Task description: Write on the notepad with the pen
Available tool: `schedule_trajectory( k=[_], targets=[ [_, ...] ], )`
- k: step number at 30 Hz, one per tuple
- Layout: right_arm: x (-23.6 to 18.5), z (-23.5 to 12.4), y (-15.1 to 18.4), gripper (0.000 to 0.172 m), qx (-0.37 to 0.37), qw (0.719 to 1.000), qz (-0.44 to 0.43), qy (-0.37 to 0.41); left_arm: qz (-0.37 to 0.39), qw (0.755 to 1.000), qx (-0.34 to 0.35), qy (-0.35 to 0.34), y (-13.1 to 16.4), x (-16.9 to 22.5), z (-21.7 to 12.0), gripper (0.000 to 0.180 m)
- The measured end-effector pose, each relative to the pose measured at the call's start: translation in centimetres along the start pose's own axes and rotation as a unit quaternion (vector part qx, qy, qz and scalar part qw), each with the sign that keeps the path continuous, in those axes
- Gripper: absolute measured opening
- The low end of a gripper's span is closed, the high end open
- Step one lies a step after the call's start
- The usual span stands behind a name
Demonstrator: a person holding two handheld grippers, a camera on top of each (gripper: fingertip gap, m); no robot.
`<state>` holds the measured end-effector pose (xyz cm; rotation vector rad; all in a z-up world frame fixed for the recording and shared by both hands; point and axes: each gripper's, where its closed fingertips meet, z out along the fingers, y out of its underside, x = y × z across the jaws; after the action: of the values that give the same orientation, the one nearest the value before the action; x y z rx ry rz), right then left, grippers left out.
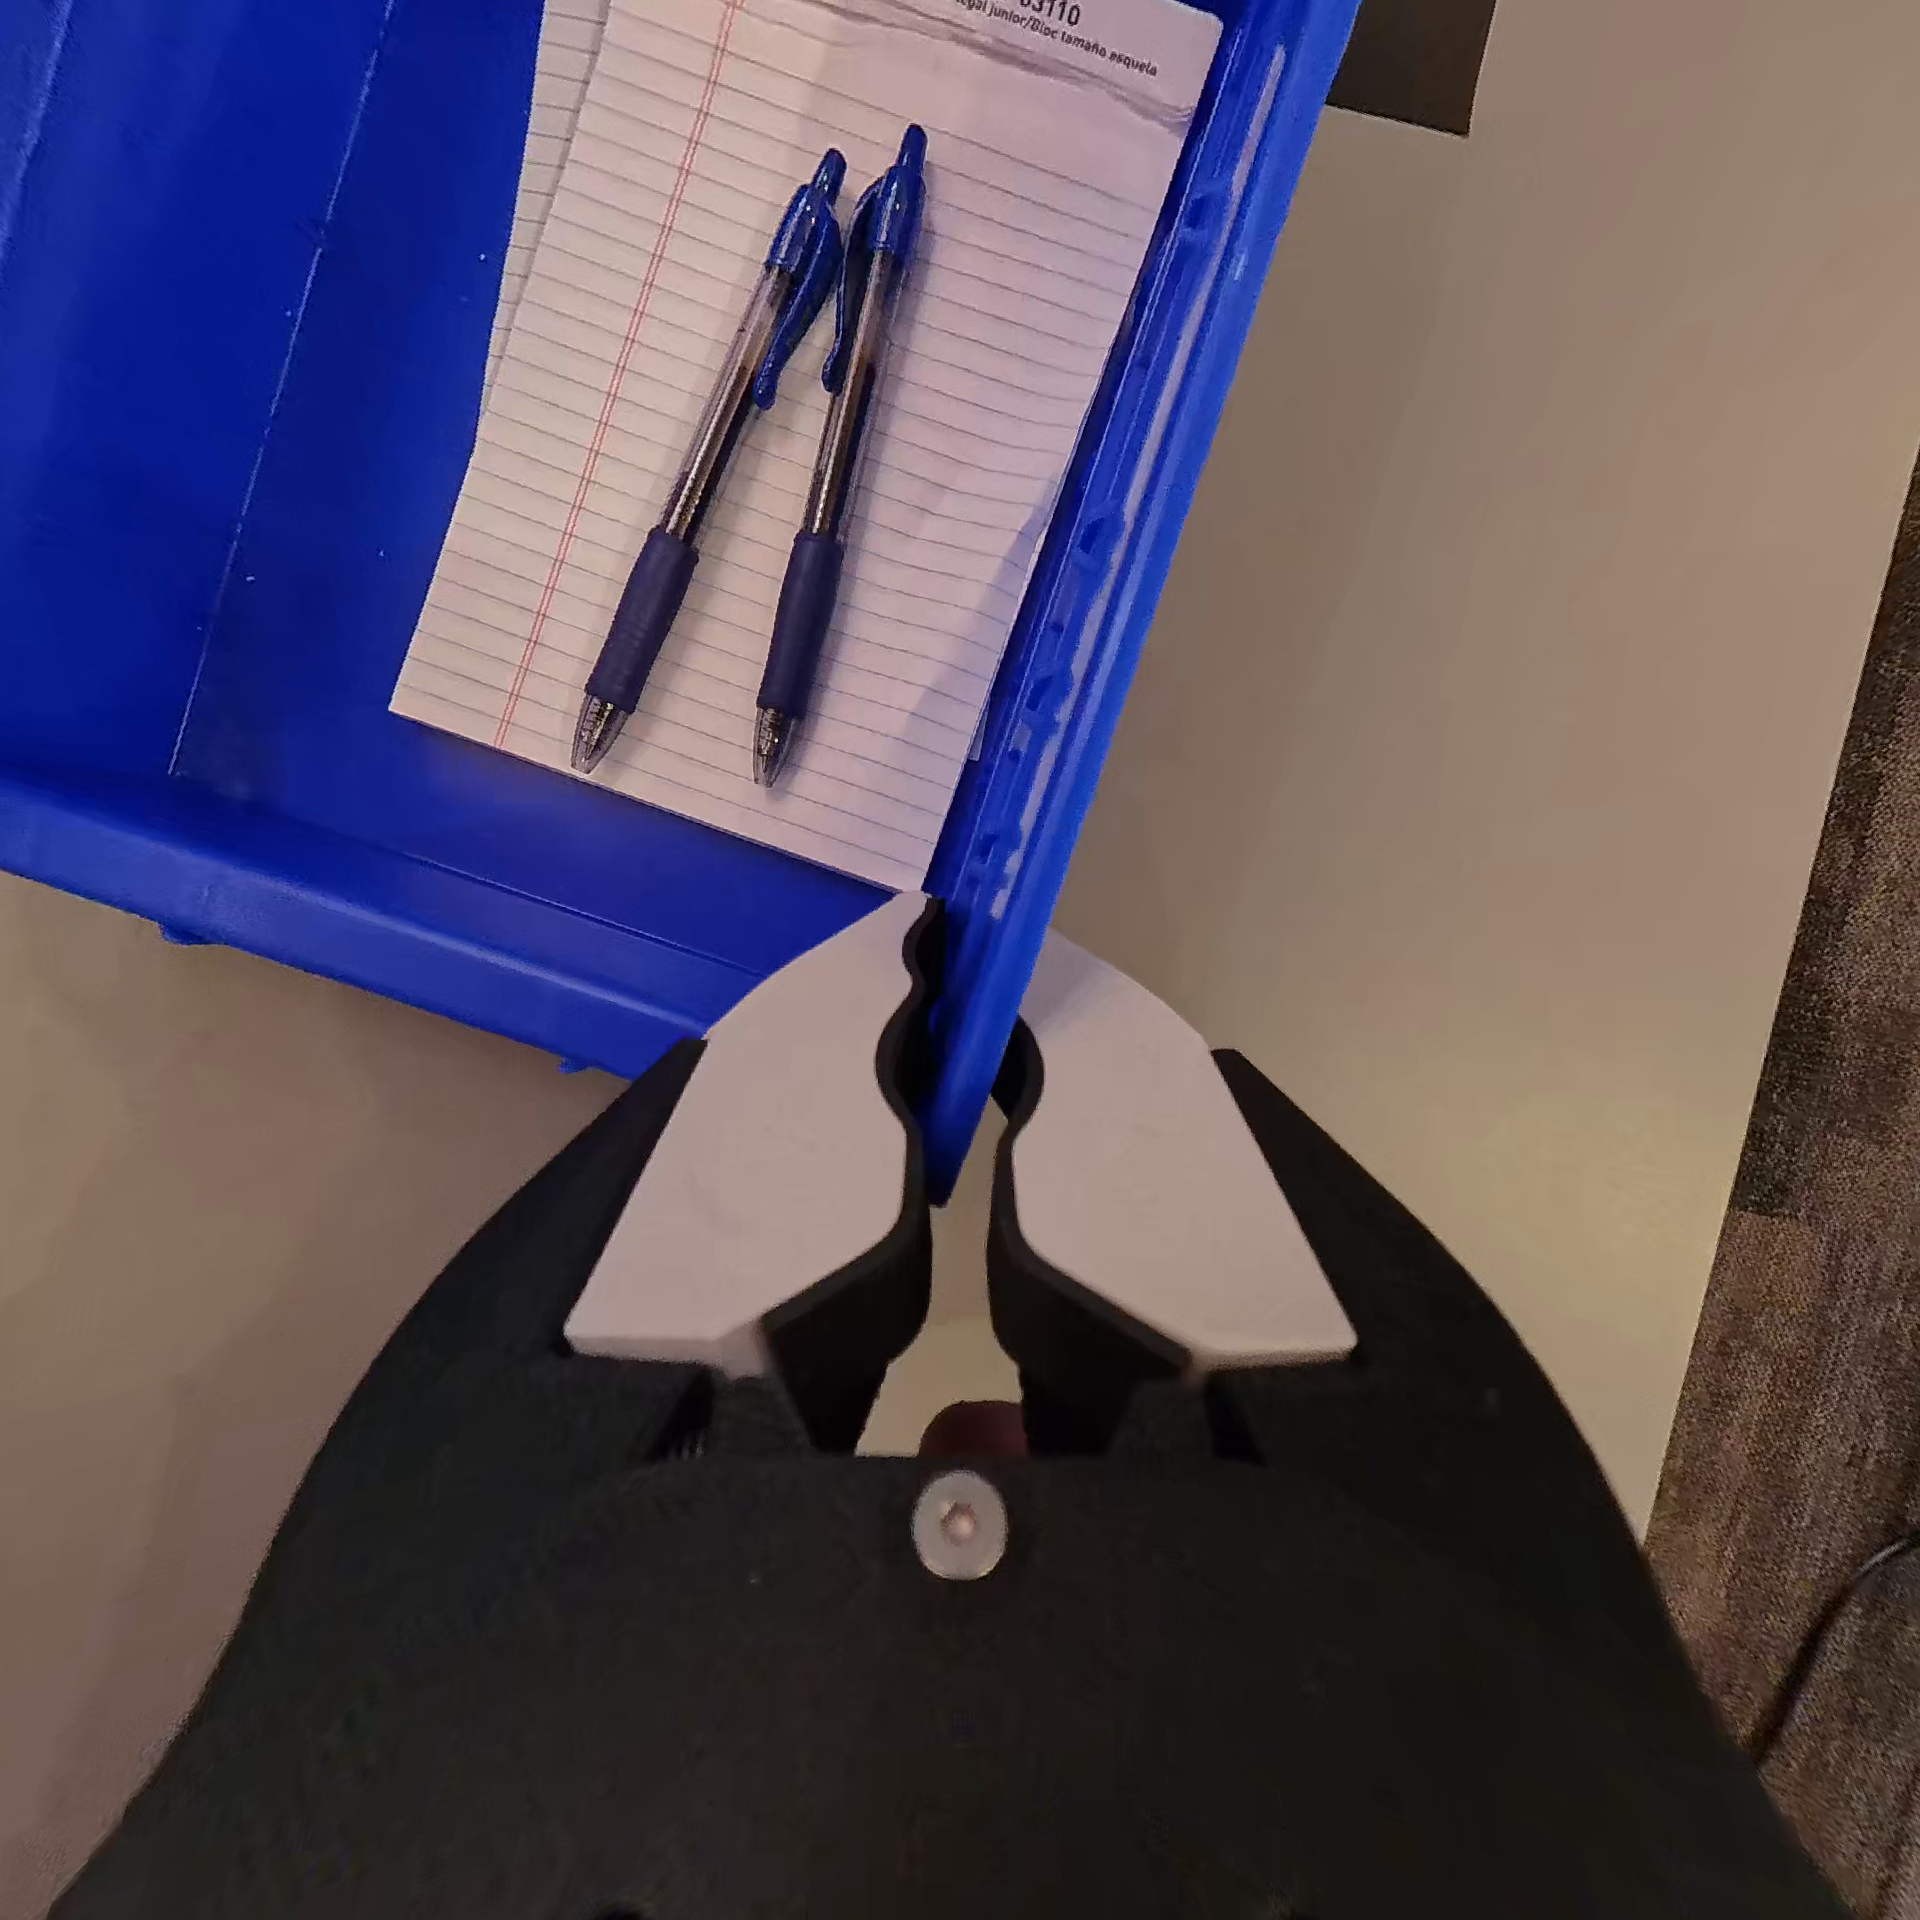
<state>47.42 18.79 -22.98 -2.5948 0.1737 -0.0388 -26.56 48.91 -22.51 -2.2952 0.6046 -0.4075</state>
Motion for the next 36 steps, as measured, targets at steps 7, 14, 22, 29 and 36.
schedule_trajectory(
  k=[7,14,22,29,36],
  targets=[
    [-0.2,0.4,0.2,0.015,-0.012,1.000,-0.017,-0.008,-0.052,0.996,-0.016,0.063,0.8,0.6,2.9,0.065],
    [-0.2,1.0,0.0,0.015,-0.008,1.000,-0.018,-0.011,-0.075,0.994,0.002,0.075,0.0,-0.3,2.7,0.030],
    [0.0,0.9,0.2,0.010,-0.009,1.000,-0.014,-0.002,-0.057,0.997,0.004,0.054,-0.3,-1.1,2.4,0.009],
    [-0.1,0.4,1.0,0.008,-0.010,1.000,-0.007,-0.007,-0.051,0.997,-0.004,0.053,-0.2,-1.0,2.4,0.006],
    [-1.0,-0.2,2.0,0.008,-0.013,1.000,-0.010,-0.006,-0.048,0.998,-0.010,0.049,0.0,-1.0,2.3,0.006]
  ],
)
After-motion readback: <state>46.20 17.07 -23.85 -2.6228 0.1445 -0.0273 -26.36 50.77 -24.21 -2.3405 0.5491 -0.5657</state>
